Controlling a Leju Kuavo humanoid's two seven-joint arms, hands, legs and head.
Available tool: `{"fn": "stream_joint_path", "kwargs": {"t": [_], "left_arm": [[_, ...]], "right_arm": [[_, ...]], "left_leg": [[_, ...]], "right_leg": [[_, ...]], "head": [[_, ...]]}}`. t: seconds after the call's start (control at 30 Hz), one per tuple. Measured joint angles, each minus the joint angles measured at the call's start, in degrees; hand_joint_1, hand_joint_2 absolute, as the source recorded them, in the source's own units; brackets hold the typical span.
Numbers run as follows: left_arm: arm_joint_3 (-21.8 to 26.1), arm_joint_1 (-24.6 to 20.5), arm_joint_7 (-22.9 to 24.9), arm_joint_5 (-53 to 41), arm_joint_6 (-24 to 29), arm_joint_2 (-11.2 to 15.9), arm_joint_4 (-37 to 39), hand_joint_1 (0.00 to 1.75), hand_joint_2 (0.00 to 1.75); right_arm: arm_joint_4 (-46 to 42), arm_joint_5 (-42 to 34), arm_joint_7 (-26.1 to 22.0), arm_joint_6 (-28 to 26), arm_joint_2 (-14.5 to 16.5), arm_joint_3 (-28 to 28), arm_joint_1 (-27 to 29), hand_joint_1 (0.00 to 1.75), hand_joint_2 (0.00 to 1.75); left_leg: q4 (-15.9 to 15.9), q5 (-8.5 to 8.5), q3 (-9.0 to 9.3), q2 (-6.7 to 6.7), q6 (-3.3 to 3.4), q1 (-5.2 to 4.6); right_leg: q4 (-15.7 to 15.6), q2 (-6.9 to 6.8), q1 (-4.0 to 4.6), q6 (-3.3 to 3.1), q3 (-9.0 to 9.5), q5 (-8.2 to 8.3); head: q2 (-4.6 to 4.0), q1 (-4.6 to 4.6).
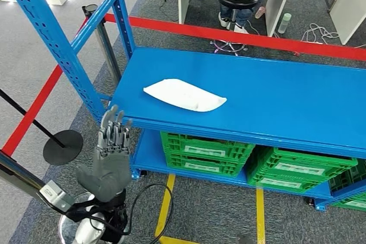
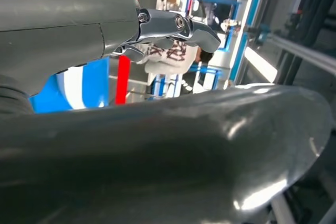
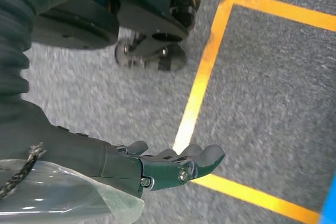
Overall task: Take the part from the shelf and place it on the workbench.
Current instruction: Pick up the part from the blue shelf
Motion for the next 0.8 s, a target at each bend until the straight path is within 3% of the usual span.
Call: {"fn": "stream_joint_path", "kwargs": {"t": [0.13,0.27,0.4,0.47,0.53,0.57,0.6,0.63,0.7,0.73,0.8], "left_arm": [[0.01,1.13,1.30,0.33,-2.61,0.44,0.01,0.00,0.00],[0.27,1.79,3.18,1.72,-4.39,0.52,0.02,0.00,0.00],[0.59,2.07,5.65,2.76,-4.42,0.29,0.01,0.00,0.00],[0.74,2.14,6.48,3.28,-4.68,0.15,0.02,0.00,0.00],[0.79,2.24,6.88,4.13,-5.80,0.16,0.05,0.00,0.00],[0.79,2.29,6.79,4.65,-6.74,0.18,0.07,0.00,0.00],[0.80,2.30,6.58,5.16,-7.80,0.20,0.08,0.00,0.00],[0.80,2.31,6.34,5.60,-8.79,0.21,0.09,0.00,0.00],[0.80,2.31,6.02,5.99,-9.93,0.21,0.08,0.00,0.00],[0.81,2.30,5.94,6.05,-10.11,0.22,0.08,0.00,0.00],[0.85,2.30,5.85,6.11,-10.27,0.25,0.07,0.00,0.00]], "right_arm": [[-0.02,-0.75,1.74,0.70,-0.05,-1.20,-0.02,0.00,1.75],[-0.02,-1.23,3.64,0.60,-0.06,-2.19,-0.06,0.00,0.00],[-0.04,-1.29,6.30,-0.85,-0.08,-2.86,-0.20,0.00,0.00],[-0.08,-0.88,8.52,-2.71,-0.10,-3.20,-0.24,0.00,0.00],[-0.09,-0.32,10.53,-4.16,-0.14,-3.44,-0.20,0.00,0.00],[-0.09,0.03,11.29,-4.60,-0.19,-3.50,-0.15,0.00,0.00],[-0.09,0.38,11.92,-4.89,-0.25,-3.52,-0.11,0.00,0.00],[-0.09,0.68,12.42,-5.09,-0.32,-3.54,-0.11,0.00,0.00],[-0.08,0.88,12.92,-5.18,-0.45,-3.53,-0.24,0.00,0.00],[-0.08,0.88,13.03,-5.17,-0.48,-3.52,-0.33,0.00,0.00],[-0.08,0.88,13.19,-5.14,-0.49,-3.50,-0.37,0.00,0.00]], "left_leg": [[0.20,-0.13,-0.03,0.00,0.23,-0.14],[0.63,-0.33,-0.19,0.00,0.71,-0.33],[-0.46,0.35,0.15,0.11,1.90,-0.21],[-1.25,0.84,0.39,0.22,2.45,0.08],[-1.33,0.89,0.29,0.23,2.60,0.03],[-1.31,0.86,0.28,0.23,2.58,-0.01],[-1.28,0.82,0.31,0.20,2.52,-0.01],[-1.24,0.72,0.42,0.16,2.37,0.04],[-0.99,0.35,0.67,0.07,1.78,0.08],[-0.67,0.15,0.64,0.04,1.40,-0.01],[-0.18,-0.02,0.41,0.01,0.78,-0.23]], "right_leg": [[-0.05,-0.03,-0.18,0.12,0.04,0.05],[-0.08,-0.02,-0.36,0.58,0.10,0.10],[0.20,-0.06,-0.39,1.34,-0.10,-0.42],[4.82,-0.08,-0.33,1.32,-2.39,-3.23],[12.38,-0.08,-0.27,1.39,-6.07,-6.56],[14.86,-0.08,-0.28,1.46,-7.33,-7.13],[15.17,-0.10,-0.29,1.51,-7.56,-6.54],[13.09,-0.12,-0.34,1.53,-6.62,-4.87],[5.33,-0.15,-0.44,1.61,-2.76,-1.17],[2.30,-0.07,-0.44,1.45,-1.13,-0.22],[0.40,0.13,-0.26,0.93,-0.01,-0.34]], "head": [[0.00,-0.01],[0.01,-0.01],[-0.01,0.07],[-0.01,0.42],[0.00,0.67],[0.01,0.69],[0.01,0.71],[0.01,0.71],[0.01,0.76],[0.01,0.80],[0.01,0.72]]}}
